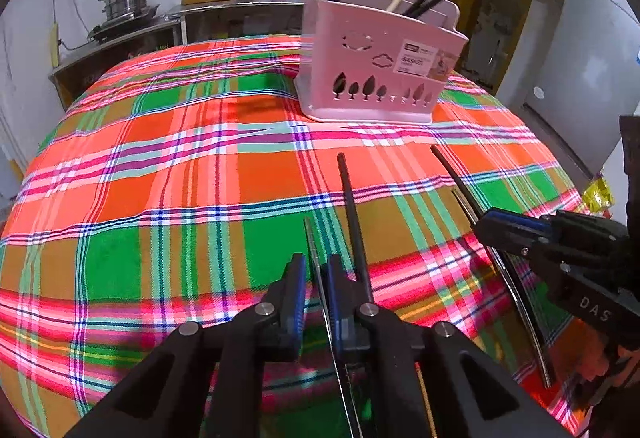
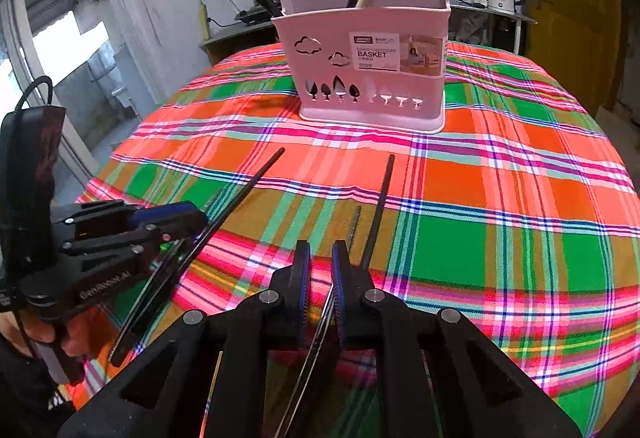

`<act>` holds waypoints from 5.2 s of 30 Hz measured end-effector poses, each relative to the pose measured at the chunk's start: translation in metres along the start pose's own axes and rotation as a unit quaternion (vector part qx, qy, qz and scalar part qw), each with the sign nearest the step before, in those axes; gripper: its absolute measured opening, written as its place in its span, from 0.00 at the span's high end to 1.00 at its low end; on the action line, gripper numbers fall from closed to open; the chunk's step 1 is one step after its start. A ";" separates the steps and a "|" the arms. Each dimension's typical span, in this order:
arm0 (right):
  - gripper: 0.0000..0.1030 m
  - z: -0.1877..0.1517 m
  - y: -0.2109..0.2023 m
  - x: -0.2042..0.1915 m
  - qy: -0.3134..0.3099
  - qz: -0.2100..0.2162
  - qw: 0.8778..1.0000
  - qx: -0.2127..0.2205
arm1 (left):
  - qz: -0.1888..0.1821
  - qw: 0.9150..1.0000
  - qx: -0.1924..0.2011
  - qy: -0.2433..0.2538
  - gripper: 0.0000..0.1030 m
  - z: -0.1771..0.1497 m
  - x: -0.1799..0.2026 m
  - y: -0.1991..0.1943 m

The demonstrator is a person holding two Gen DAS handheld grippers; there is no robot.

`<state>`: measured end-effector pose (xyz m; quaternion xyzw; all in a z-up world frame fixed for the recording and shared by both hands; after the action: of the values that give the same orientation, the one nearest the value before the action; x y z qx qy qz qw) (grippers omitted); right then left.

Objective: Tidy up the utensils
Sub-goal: 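Grasp a black chopstick with the left tool while the right tool grasps another, then lift both held chopsticks and carry them over the pink basket, then open both tools to drop the chopsticks into the pink basket, then move both open tools back down to the last chopsticks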

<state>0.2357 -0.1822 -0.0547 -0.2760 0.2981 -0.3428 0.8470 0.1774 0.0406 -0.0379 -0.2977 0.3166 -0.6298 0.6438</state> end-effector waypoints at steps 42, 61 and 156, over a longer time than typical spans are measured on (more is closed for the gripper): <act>0.96 0.057 -0.044 -0.009 -0.011 -0.002 0.998 0.058 | -0.035 0.998 0.043 0.000 0.96 0.058 -0.006 -0.057; 0.96 0.088 -0.097 -0.026 -0.038 -0.009 0.991 0.129 | -0.043 0.994 0.102 0.014 0.96 0.096 -0.004 -0.108; 0.90 0.031 -0.082 0.024 0.005 0.004 0.993 0.122 | -0.064 0.994 0.082 -0.012 0.92 0.036 -0.004 -0.059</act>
<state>0.2371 -0.2424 0.0140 -0.1681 0.2592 -0.3749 0.8741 0.1689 0.0421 0.0313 -0.2704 0.2366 -0.6899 0.6284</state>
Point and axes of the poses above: each gripper's, at about its wrist camera, not at the fingertips, and y roughly the way its jaws point, x to its right, z to its top, the point moved 2 cm from there along y, roughly the way its jaws point, and after that the axes turned 12 degrees about z, right-handed, at the moved point
